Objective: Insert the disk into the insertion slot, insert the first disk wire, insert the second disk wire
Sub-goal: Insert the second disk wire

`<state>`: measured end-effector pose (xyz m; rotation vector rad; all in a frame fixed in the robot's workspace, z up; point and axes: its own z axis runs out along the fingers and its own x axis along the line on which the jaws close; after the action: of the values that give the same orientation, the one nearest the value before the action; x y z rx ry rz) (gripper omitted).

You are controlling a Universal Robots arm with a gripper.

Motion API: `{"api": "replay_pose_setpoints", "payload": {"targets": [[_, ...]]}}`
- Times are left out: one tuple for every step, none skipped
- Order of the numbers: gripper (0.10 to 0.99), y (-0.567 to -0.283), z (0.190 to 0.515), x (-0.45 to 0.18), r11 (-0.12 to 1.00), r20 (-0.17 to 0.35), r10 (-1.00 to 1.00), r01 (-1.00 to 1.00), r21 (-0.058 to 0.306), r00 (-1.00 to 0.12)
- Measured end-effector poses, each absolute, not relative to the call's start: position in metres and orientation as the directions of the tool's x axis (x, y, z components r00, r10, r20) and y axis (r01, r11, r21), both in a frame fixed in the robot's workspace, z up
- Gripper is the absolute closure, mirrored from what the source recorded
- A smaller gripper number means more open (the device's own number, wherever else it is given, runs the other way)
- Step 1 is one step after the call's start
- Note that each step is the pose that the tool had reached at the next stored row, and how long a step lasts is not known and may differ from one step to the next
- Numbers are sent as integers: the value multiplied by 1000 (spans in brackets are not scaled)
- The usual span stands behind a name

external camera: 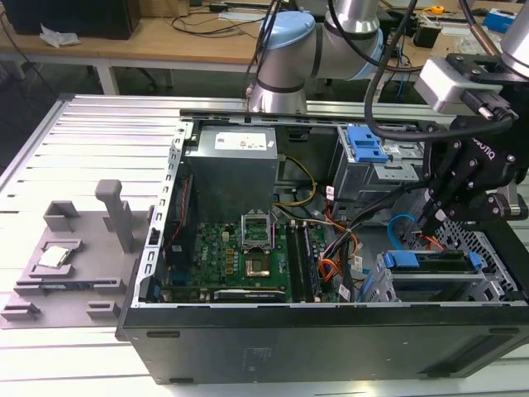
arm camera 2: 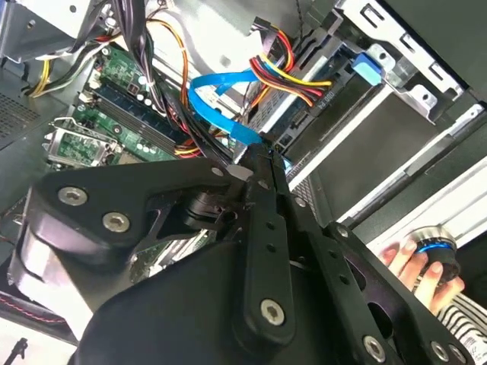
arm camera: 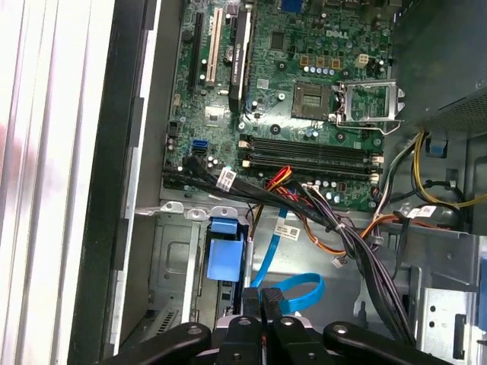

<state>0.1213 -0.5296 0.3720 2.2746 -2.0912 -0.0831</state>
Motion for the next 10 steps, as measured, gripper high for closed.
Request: {"api": "replay_pose_setpoints", "payload": {"targets": [[945, -535, 371, 121, -84, -5, -996, -994, 74, 84], [945, -536, 371, 121, -84, -5, -996, -994, 74, 84], [945, -536, 371, 121, -84, -5, -996, -994, 74, 84], [945, -537, 371, 121, -84, -5, -996, -994, 74, 84], [929, -537, 371, 121, -84, -5, -996, -994, 74, 84], [871, -537, 371, 121, -84, -5, -996, -994, 74, 84], [871, -537, 371, 121, -84, -5, -996, -994, 74, 84], [812, -537, 371, 121, -84, -5, -996, -994, 74, 84], [745, -537, 371, 121, -84, -5, -996, -994, 74, 84], [745, -535, 371, 121, -85, -5, -996, -994, 74, 85]]}}
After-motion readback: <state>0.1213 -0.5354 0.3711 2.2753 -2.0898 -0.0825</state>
